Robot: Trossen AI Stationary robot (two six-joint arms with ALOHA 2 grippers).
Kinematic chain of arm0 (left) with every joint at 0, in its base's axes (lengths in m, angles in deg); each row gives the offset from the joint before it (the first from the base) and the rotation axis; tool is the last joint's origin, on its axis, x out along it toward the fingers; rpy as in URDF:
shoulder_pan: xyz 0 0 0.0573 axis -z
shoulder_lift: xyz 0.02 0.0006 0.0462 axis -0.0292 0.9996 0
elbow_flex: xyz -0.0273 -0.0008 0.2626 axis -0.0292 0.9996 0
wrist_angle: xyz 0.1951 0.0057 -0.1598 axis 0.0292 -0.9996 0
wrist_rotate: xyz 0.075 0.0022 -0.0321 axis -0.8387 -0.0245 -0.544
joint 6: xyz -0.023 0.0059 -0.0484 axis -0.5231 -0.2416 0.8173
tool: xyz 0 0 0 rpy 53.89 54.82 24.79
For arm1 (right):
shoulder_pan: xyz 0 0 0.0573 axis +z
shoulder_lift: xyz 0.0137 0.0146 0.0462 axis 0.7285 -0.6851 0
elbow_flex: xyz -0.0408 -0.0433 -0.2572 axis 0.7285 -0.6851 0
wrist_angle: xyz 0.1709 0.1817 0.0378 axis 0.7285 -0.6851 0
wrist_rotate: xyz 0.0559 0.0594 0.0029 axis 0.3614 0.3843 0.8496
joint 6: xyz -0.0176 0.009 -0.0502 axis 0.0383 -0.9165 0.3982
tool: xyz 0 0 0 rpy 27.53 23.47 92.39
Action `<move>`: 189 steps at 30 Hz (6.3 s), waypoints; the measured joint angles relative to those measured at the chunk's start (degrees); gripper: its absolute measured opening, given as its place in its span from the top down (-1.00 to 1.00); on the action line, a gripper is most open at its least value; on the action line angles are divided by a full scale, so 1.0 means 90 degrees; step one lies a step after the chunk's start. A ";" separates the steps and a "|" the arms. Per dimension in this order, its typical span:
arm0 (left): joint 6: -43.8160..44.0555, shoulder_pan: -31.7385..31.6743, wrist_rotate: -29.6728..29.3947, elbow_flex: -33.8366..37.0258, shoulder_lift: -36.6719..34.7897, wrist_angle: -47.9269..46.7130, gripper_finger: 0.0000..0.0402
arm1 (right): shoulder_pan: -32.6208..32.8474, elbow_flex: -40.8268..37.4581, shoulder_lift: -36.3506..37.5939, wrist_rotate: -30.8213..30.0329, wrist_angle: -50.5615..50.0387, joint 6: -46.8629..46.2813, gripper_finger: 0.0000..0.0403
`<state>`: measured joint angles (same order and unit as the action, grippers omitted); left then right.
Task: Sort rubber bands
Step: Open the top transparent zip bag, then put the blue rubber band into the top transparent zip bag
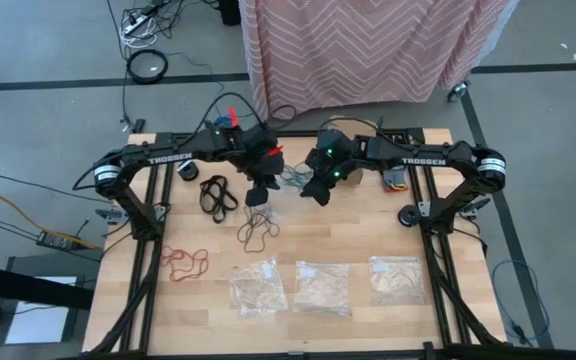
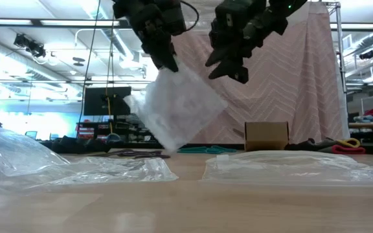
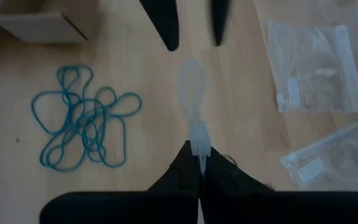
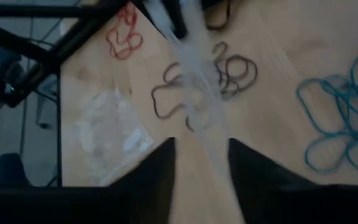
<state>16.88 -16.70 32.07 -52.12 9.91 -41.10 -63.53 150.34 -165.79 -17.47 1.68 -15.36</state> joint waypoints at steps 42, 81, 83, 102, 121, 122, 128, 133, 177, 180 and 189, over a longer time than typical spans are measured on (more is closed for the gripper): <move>0.0153 0.0074 -0.0210 -0.0002 -0.0066 0.0000 1.00 | 0.0048 -0.0007 -0.0007 -0.1112 0.0668 0.0214 0.92; 0.0222 0.0087 0.0171 -0.0002 -0.0066 0.0275 1.00 | 0.0434 -0.0007 -0.0012 -0.1293 0.0455 0.0378 1.00; 0.0229 0.0089 0.0283 -0.0002 -0.0066 0.0286 1.00 | 0.0412 -0.0007 -0.0012 -0.1305 0.0455 0.0380 1.00; 0.0303 0.0090 0.0068 -0.0466 -0.0091 0.0726 1.00 | 0.0399 -0.0007 -0.0016 -0.1013 0.1076 0.0654 0.80; 0.0012 0.0127 0.0442 -0.0447 0.0226 0.0768 1.00 | 0.0301 -0.0010 -0.0021 -0.0380 0.1498 0.0572 0.08; 0.0012 0.0143 0.0447 -0.0447 0.0230 0.0739 1.00 | 0.0301 -0.0010 -0.0023 -0.0371 0.1491 0.0573 0.08; 0.0010 0.0163 0.0712 -0.0442 0.0267 0.0779 1.00 | 0.0304 -0.0010 -0.0027 -0.0365 0.1506 0.0574 0.08; 0.0008 0.0175 0.0923 -0.0442 0.0436 0.0899 1.00 | 0.0304 -0.0012 -0.0033 -0.0342 0.1478 0.0570 0.08; -0.0498 -0.0289 0.0822 -0.0702 0.0332 -0.0726 1.00 | 0.0294 0.0060 -0.0522 0.0252 0.2144 0.0114 0.23; -0.0513 -0.0297 0.0704 -0.0704 0.0330 -0.0828 1.00 | 0.0304 0.0051 -0.0392 0.0380 0.2065 0.0105 0.23; -0.0701 -0.0516 0.0600 -0.0704 0.0327 -0.1166 1.00 | 0.0315 0.0051 0.0170 -0.0056 0.0890 0.0376 0.23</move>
<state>10.57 -21.34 37.47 -58.45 12.86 -51.60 -60.70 150.80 -164.26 -17.97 9.69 -11.98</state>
